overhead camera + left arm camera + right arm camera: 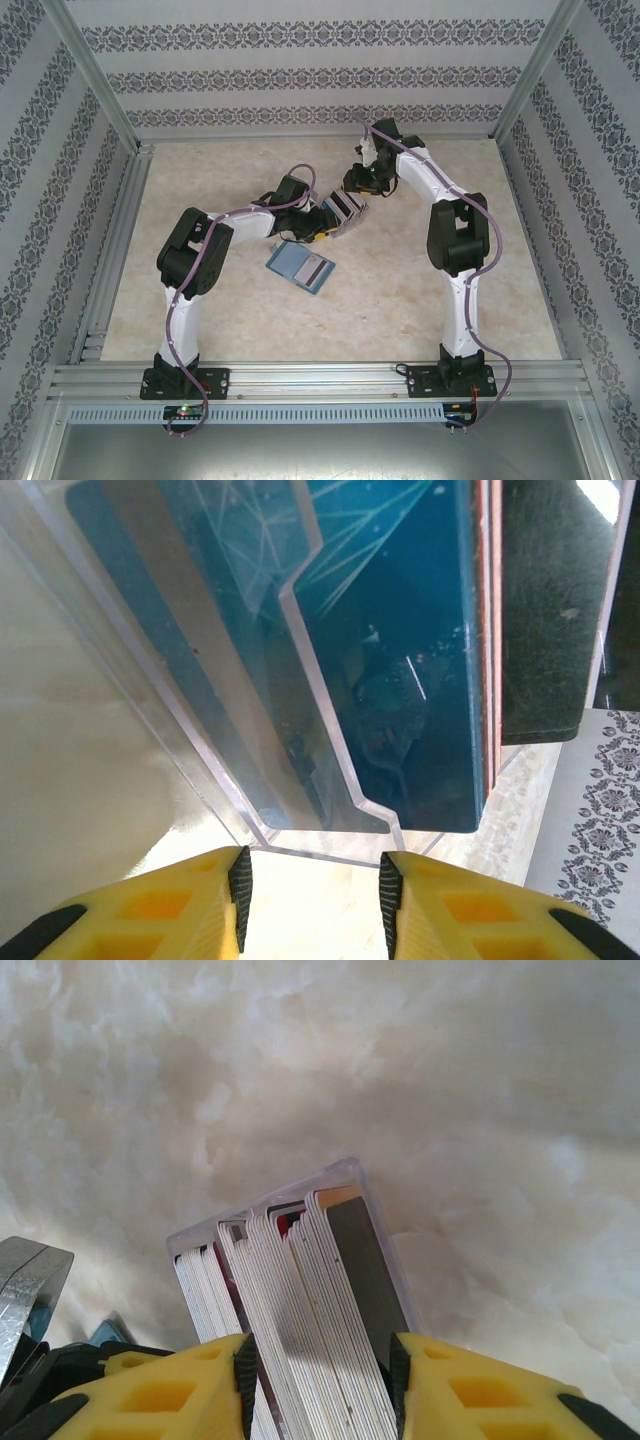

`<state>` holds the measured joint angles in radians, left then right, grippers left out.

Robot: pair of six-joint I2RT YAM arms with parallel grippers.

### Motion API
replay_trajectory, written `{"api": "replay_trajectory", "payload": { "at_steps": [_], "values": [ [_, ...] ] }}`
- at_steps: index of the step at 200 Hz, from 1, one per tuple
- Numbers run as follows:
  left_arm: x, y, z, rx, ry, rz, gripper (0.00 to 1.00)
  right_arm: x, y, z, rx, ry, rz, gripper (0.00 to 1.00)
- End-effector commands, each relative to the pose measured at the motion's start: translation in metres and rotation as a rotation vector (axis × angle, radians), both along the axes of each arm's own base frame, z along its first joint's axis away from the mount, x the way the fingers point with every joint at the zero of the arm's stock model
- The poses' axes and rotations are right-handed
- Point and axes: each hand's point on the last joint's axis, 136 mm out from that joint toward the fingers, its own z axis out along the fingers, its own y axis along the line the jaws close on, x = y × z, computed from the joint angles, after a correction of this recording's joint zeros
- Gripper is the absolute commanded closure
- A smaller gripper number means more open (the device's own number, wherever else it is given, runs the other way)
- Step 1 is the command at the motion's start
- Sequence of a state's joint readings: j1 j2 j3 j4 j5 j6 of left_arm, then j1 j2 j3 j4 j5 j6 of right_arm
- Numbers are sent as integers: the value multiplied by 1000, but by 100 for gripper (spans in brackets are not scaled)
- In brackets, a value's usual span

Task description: Put the credit cards into the card holder

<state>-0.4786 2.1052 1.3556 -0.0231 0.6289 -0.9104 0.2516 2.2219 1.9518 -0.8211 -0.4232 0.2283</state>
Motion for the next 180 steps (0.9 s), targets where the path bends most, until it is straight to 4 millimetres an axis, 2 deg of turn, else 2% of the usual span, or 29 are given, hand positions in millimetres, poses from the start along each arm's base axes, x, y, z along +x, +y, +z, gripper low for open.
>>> {"api": "replay_trajectory", "payload": {
  "at_steps": [1, 27, 63, 92, 108, 138, 180],
  "values": [
    [0, -6, 9, -16, -32, 4, 59, -11, 8, 23, 31, -22, 27, 58],
    [0, -7, 10, -17, -33, 3, 59, -9, 7, 22, 41, -22, 21, 58],
    [0, -8, 12, -21, -36, 1, 59, -4, -6, 5, -71, -22, 7, 58],
    [0, -8, 13, -23, -39, 0, 59, -5, -4, -12, -98, 11, 23, 57],
    [-1, -8, 12, -24, -37, 0, 59, -8, 2, -15, -88, 14, 40, 57],
    [0, -8, 10, -25, -34, 3, 58, -11, 15, -8, -44, 11, 60, 57],
    [0, -10, 10, -28, -33, 0, 58, -14, 22, 10, 4, -8, 70, 57]
  ]
}}
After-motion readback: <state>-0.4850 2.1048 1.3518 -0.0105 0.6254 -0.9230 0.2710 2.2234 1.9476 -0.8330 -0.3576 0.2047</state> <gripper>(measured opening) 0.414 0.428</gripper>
